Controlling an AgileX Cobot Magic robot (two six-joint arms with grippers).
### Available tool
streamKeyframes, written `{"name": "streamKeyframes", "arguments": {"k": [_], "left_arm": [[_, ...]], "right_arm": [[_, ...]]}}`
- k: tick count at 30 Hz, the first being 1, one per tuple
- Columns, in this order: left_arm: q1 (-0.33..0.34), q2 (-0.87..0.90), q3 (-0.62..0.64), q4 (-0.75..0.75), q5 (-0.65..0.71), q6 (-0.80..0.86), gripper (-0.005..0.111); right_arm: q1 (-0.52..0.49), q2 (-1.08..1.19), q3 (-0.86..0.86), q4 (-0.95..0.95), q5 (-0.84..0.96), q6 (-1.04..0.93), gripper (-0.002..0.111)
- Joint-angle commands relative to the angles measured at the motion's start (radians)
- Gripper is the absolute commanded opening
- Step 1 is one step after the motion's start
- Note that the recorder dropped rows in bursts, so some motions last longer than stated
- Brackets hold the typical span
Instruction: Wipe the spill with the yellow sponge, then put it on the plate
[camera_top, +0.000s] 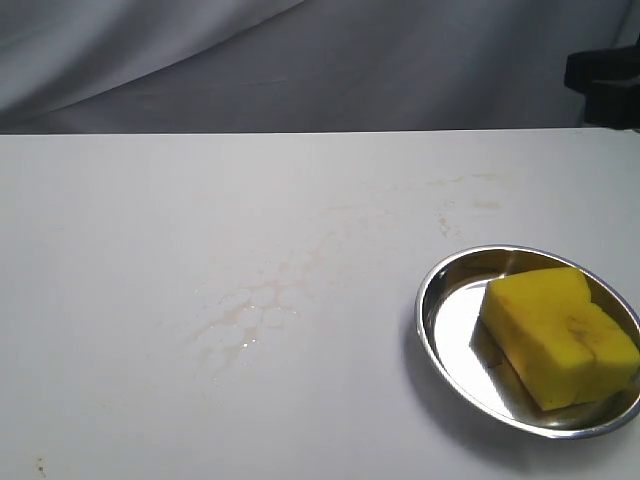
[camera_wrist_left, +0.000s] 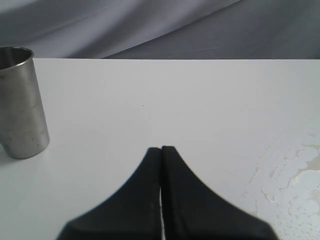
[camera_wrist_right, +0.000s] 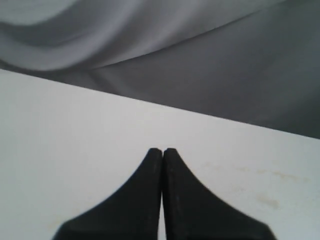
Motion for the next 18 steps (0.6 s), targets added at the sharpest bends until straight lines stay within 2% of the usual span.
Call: {"name": "streamKeyframes", "arguments": {"k": [1,8,18], "left_arm": [[-0.001,-0.004,0.004,0.003,-0.013,-0.002,0.000],[-0.001,-0.004,0.004,0.003,-0.013,-0.002,0.000],[-0.001,-0.004,0.004,0.003,-0.013,-0.002,0.000]], "right_arm": [[-0.006,-0.063,0.007,0.018,-0.072,0.005,0.000],[-0.006,-0.192,0.007,0.052,-0.102,0.026,0.000],[-0.006,-0.386,0.048,0.032,-0.280,0.081,0.000]]}}
